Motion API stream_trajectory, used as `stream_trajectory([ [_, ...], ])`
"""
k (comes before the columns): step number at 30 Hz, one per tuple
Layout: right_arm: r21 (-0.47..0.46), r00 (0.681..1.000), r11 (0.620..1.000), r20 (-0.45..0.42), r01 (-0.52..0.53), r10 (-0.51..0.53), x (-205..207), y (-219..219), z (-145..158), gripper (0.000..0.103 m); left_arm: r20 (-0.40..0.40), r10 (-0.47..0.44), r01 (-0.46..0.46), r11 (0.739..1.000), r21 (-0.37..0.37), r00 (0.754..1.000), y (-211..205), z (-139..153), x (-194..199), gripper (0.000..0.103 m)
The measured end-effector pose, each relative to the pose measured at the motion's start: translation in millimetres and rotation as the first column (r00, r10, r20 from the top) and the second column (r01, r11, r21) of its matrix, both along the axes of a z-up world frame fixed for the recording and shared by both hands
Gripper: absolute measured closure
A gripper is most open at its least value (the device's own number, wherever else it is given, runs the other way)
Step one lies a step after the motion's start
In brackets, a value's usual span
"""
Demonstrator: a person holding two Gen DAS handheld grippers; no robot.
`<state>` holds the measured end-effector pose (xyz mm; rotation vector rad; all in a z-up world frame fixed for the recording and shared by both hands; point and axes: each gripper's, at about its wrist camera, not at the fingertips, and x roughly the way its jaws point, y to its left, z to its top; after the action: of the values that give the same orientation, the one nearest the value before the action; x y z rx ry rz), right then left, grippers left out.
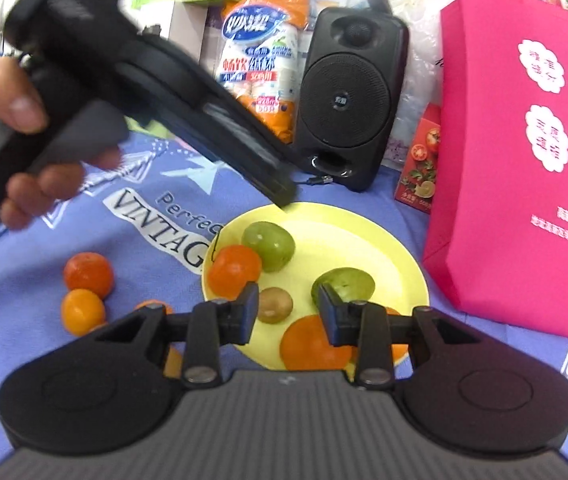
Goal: Organize fruits
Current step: 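Place the green mango and kiwi onto the yellow plate, open both tools, then grasp a tangerine with the left tool while the right tool grasps a red tomato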
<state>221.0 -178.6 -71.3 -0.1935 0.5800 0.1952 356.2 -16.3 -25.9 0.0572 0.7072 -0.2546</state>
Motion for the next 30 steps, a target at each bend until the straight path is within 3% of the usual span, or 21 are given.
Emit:
stream_trajectory([
  [4,0.048,1.000,0.999,0.000,-0.014,0.014,-21.9,-3.1,4.1,0.066,0.030,0.027,-0.027,1.000,0.000,0.999,19.2,7.3,-34.0,0.020],
  [9,0.070,0.999,0.997,-0.015,-0.039,0.040,-48.2,1.2,3.7,0.064,0.072,0.081,-0.085,0.995,0.054,0.994,37.0,6.6,-83.4,0.020],
  [18,0.089,0.994,0.994,-0.076,-0.068,0.074,-81.8,12.4,-13.4,0.058,0.029,0.164,-0.165,0.983,0.079,0.986,64.2,-24.9,-152.6,0.020],
  [25,0.139,0.987,0.984,-0.100,-0.110,0.125,-93.6,22.5,-17.1,0.058,0.009,0.177,-0.176,0.976,0.131,0.984,68.0,-51.9,-172.3,0.020],
  [30,0.121,0.972,0.974,-0.115,-0.192,0.206,-92.6,44.5,-18.3,0.058,0.023,0.154,-0.155,0.975,0.157,0.988,62.3,-63.8,-158.9,0.021],
])
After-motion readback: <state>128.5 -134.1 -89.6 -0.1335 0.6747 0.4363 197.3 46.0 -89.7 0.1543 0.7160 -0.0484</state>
